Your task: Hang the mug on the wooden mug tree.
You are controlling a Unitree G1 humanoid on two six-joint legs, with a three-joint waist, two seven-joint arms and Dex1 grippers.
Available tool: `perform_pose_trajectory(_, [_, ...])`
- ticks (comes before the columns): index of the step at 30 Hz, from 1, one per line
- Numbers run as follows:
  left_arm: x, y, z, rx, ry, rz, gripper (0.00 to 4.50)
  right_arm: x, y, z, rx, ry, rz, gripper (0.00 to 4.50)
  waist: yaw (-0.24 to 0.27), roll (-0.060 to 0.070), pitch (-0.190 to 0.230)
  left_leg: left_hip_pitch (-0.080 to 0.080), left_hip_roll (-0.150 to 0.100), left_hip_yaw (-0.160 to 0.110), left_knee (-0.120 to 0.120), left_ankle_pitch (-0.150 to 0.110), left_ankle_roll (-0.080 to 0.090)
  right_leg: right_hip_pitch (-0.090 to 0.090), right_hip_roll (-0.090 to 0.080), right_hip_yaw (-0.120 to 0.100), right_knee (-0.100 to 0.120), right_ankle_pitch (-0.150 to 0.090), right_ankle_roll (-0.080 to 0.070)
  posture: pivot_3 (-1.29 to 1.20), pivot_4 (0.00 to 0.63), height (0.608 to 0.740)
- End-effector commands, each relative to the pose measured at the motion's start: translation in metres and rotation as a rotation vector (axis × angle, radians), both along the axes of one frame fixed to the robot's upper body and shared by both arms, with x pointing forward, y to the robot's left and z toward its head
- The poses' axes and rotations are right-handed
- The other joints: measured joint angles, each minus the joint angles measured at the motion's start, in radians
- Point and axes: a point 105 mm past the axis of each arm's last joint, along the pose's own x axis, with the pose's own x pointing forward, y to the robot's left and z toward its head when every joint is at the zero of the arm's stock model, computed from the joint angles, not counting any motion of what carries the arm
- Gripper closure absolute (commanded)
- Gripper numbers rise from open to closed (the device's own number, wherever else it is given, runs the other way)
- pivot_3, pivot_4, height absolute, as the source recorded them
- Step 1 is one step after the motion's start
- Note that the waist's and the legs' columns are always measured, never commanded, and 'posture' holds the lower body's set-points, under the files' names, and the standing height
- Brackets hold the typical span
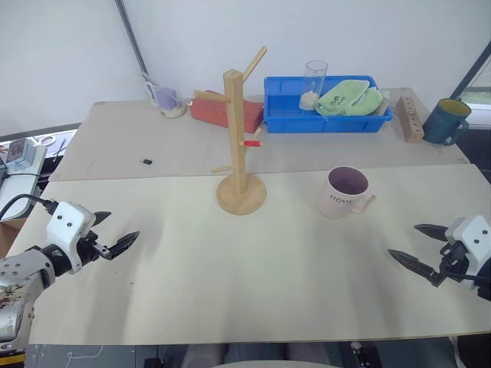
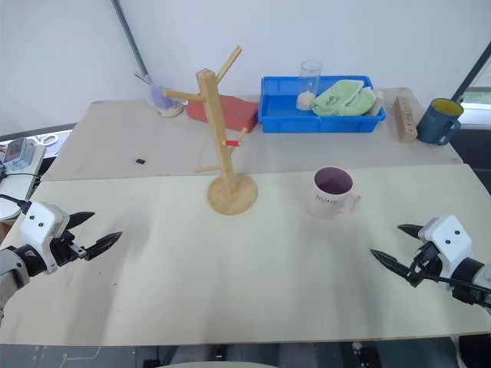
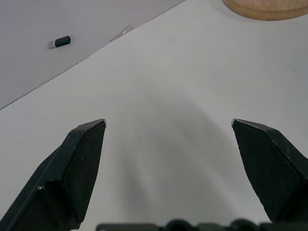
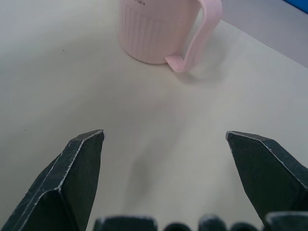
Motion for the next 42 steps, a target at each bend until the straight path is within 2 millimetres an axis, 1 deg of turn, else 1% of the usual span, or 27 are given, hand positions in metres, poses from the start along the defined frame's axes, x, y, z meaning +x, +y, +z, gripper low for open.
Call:
perform_pose_trajectory(1, [-0.001,0.004,0.01,-0.007,-0.041,-0.013,0.0,0.002,0.001,0.01,-0.02,-0.052,0.004,0.02,0.0,0.0,0.0,0.0,0.0,0.0,0.0,0.0,0.0,0.0,0.0,0.0,0.0,0.0,0.0,0.0,0.15,0.74])
perform_pose_trajectory(4, [-0.005,0.009,0.005,-0.037,-0.031,-0.042,0.0,0.002,0.004,0.007,-0.019,-0.045,0.002,0.02,0.0,0.0,0.0,0.0,0.0,0.0,0.0,0.0,0.0,0.0,0.0,0.0,0.0,0.0,0.0,0.0,0.15,0.74])
perform_pose_trajectory(6, [-0.008,0.009,0.007,-0.031,-0.052,-0.089,0.0,0.003,0.005,0.007,-0.017,-0.049,0.001,0.02,-0.001,0.0,0.0,0.001,0.0,0.0,0.0,0.0,0.0,0.0,0.0,0.0,0.0,0.0,0.0,0.0,0.15,0.74])
perform_pose_trajectory(9, [-0.011,0.01,0.004,-0.03,-0.039,-0.128,0.0,0.004,0.006,0.007,-0.016,-0.055,-0.002,0.02,0.0,0.0,0.0,0.0,0.0,0.0,0.0,0.0,0.0,0.0,0.0,0.0,0.0,0.0,0.0,0.0,0.15,0.74])
perform_pose_trajectory(12, [-0.012,0.003,0.005,-0.062,-0.016,-0.185,0.0,0.004,0.007,0.008,-0.013,-0.062,-0.005,0.02,0.0,0.0,0.0,0.0,0.0,0.0,0.0,0.0,0.0,0.0,0.0,0.0,0.0,0.0,0.0,0.0,0.15,0.74])
perform_pose_trajectory(14, [-0.011,-0.015,0.013,-0.105,-0.009,-0.268,0.0,0.005,0.008,0.009,-0.01,-0.072,-0.01,0.02,0.003,0.0,0.0,0.0,0.0,0.0,0.0,0.0,0.0,0.0,0.0,0.0,0.0,0.0,0.0,0.0,0.15,0.74])
perform_pose_trajectory(15, [-0.009,-0.027,0.019,-0.119,-0.021,-0.322,0.0,0.005,0.01,0.009,-0.007,-0.079,-0.012,0.02,0.005,0.0,0.0,0.0,0.0,0.0,0.0,0.0,0.0,0.0,0.0,0.0,0.0,0.0,0.0,0.0,0.15,0.74])
perform_pose_trajectory(19, [-0.004,-0.086,0.044,-0.178,-0.054,-0.566,0.0,0.006,0.017,0.014,0.019,-0.138,-0.048,0.02,0.017,0.0,0.0,-0.002,0.0,0.001,0.0,0.0,0.0,0.001,0.0,0.0,0.001,0.0,0.001,0.0,0.15,0.74])
perform_pose_trajectory(22, [-0.005,-0.123,0.057,-0.187,-0.066,-0.745,0.0,0.002,0.028,0.016,0.066,-0.184,-0.1,0.02,0.018,0.001,-0.001,-0.003,0.0,0.001,0.0,0.0,0.0,0.002,0.001,0.001,0.002,0.002,0.003,0.0,0.15,0.74])
perform_pose_trajectory(24, [-0.006,-0.14,0.063,-0.191,-0.074,-0.832,0.0,0.0,0.035,0.014,0.097,-0.201,-0.132,0.02,0.018,0.0,-0.001,-0.003,0.0,0.001,0.001,0.0,0.0,0.002,0.003,0.001,0.004,0.003,0.004,0.0,0.15,0.74])
perform_pose_trajectory(25, [-0.007,-0.152,0.069,-0.207,-0.088,-0.89,0.0,0.003,0.037,0.012,0.103,-0.237,-0.186,0.02,0.014,0.001,-0.001,-0.002,0.0,0.001,0.002,0.0,0.0,0.002,0.004,0.002,0.005,0.004,0.004,0.0,0.15,0.74])
perform_pose_trajectory(26, [-0.008,-0.16,0.073,-0.217,-0.097,-0.927,0.0,0.006,0.037,0.011,0.105,-0.263,-0.224,0.02,0.013,0.0,-0.001,-0.002,0.0,0.001,0.002,0.0,0.0,0.002,0.004,0.003,0.006,0.004,0.005,0.0,0.15,0.74])
perform_pose_trajectory(30, [-0.01,-0.185,0.082,-0.24,-0.103,-1.039,0.0,0.019,0.037,-0.001,0.134,-0.305,-0.387,0.02,-0.003,-0.001,-0.001,0.001,0.0,-0.001,0.004,0.001,0.001,0.002,0.005,0.004,0.011,0.004,0.004,0.0,0.15,0.74])
perform_pose_trajectory(33, [-0.013,-0.196,0.084,-0.239,-0.097,-1.103,0.0,0.028,0.043,-0.011,0.164,-0.307,-0.44,0.02,-0.007,-0.001,-0.001,0.002,0.0,-0.001,0.008,0.001,0.002,0.002,0.006,0.005,0.015,0.004,0.004,0.0,0.15,0.74])
perform_pose_trajectory(38, [-0.015,-0.202,0.079,-0.225,-0.088,-1.152,0.0,0.043,0.042,-0.022,0.168,-0.319,-0.508,0.02,-0.005,0.0,-0.002,0.002,0.001,-0.002,0.009,0.002,0.002,0.002,0.008,0.006,0.016,0.004,0.004,0.0,0.15,0.74])
perform_pose_trajectory(42, [-0.015,-0.204,0.077,-0.219,-0.092,-1.158,0.0,0.052,0.034,-0.024,0.175,-0.345,-0.575,0.02,-0.002,0.0,-0.002,0.001,0.001,-0.002,0.01,0.002,0.003,0.002,0.008,0.006,0.016,0.004,0.004,0.0,0.15,0.74])
